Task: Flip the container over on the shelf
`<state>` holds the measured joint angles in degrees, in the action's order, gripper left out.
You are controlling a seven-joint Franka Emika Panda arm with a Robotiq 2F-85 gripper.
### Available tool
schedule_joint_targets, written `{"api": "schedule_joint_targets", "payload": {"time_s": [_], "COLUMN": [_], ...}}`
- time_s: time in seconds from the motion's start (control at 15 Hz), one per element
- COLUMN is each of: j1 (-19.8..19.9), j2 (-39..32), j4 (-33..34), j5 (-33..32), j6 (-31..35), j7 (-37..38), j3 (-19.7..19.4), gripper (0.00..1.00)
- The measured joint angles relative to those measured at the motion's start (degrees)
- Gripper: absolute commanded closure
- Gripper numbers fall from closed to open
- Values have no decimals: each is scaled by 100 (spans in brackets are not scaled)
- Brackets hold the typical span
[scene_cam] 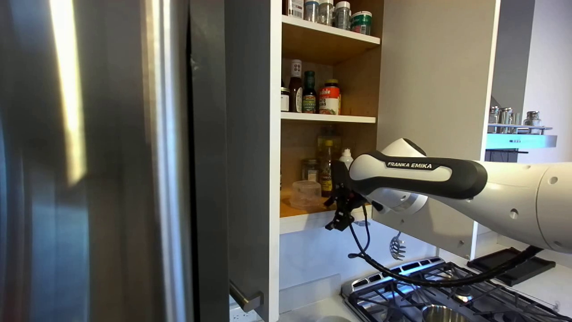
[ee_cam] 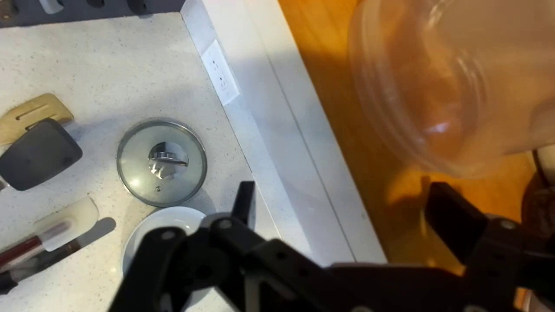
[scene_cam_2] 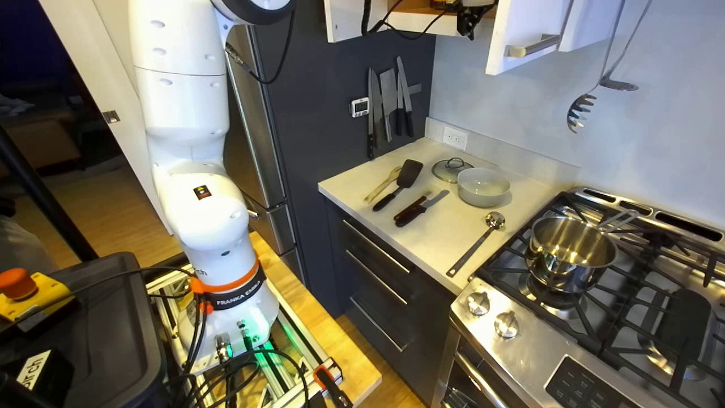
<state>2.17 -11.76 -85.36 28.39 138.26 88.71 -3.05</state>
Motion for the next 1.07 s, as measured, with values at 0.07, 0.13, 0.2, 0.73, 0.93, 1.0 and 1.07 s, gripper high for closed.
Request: {"api": "schedule_joint_targets", "payload": {"time_s": [0.07,0.13,0.2,0.73,0.93,1.0,1.07], "j1": [-1,-2,-2,47,62,70,78], "j2": [-38,-72,-99,-124,-115,-115,-115], "j4": [50,96,131,317,316,316,315], "j5": [-82,-139,-170,345,493,517,541], "j6": [0,0,0,338,422,414,403], "j7": [-2,-2,-2,-90,22,77,143], "j3": [9,16,20,65,64,64,64], "gripper": [0,0,0,0,0,0,0]}}
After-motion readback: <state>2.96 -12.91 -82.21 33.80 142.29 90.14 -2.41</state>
